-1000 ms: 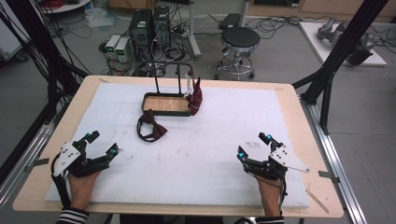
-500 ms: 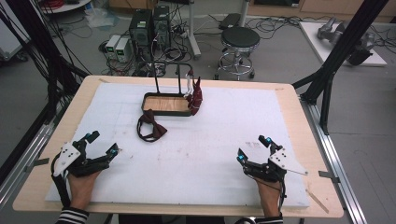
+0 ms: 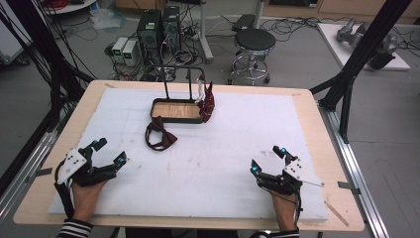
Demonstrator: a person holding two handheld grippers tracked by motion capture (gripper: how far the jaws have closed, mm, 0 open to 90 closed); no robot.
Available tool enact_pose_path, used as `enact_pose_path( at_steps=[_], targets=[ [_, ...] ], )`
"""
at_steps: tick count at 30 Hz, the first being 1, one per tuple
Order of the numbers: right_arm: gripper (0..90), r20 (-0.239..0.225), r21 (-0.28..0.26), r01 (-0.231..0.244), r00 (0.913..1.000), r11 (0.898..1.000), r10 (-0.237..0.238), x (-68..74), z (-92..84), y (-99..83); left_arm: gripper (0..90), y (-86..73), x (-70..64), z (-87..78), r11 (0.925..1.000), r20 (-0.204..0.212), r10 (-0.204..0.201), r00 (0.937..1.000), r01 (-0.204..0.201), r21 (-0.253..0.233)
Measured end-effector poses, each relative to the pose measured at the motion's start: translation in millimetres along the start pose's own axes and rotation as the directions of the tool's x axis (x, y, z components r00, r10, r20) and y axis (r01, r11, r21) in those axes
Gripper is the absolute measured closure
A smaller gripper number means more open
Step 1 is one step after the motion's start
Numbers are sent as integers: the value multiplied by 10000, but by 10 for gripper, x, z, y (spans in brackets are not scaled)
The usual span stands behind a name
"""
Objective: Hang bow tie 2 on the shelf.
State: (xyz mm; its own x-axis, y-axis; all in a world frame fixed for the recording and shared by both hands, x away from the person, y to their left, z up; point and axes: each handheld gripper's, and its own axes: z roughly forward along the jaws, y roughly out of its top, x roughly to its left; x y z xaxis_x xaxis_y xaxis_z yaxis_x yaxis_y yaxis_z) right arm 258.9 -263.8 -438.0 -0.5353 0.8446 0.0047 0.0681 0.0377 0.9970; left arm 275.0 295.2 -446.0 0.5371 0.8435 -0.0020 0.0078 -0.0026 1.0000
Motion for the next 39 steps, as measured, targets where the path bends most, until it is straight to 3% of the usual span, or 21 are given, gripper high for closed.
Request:
enact_pose_path(
  at_steps=[9, 14, 23, 31, 33, 34, 37, 39],
  targets=[
    [94, 22, -67, -49, 10000, 10000, 49, 0, -13, -36, 134, 270, -31, 160, 9936, 413, 523, 9978, -561, 976],
    [94, 20, -91, -81, 10000, 9999, 81, -3, -20, -69, 135, 414, -78, 274, 9839, 706, 902, 9934, -998, 1483],
    [94, -76, -115, -53, 10000, 9999, 53, 10, -1, -107, 135, 565, -183, 473, 9694, 990, 1086, 9891, -1275, 2098],
    [94, -79, -86, -142, 9999, 9999, 141, 6, -5, -113, 135, 636, -220, 643, 9462, 1219, 856, 9888, -1190, 3008],
    [94, -86, -97, -107, 9999, 9999, 106, 9, -3, -119, 135, 641, -240, 683, 9377, 1184, 859, 9892, -1204, 3259],
    [94, -82, -58, -127, 9999, 9999, 126, 12, -2, -124, 135, 645, -256, 719, 9289, 1133, 904, 9894, -1248, 3487],
    [94, -65, -83, -125, 9999, 9999, 124, 8, 2, -137, 135, 651, -277, 765, 9211, 1111, 884, 9899, -1237, 3692],
    [94, -60, -92, -178, 9998, 9998, 178, 6, 0, -139, 135, 659, -296, 806, 9116, 1112, 897, 9897, -1266, 3911]
  ],
)
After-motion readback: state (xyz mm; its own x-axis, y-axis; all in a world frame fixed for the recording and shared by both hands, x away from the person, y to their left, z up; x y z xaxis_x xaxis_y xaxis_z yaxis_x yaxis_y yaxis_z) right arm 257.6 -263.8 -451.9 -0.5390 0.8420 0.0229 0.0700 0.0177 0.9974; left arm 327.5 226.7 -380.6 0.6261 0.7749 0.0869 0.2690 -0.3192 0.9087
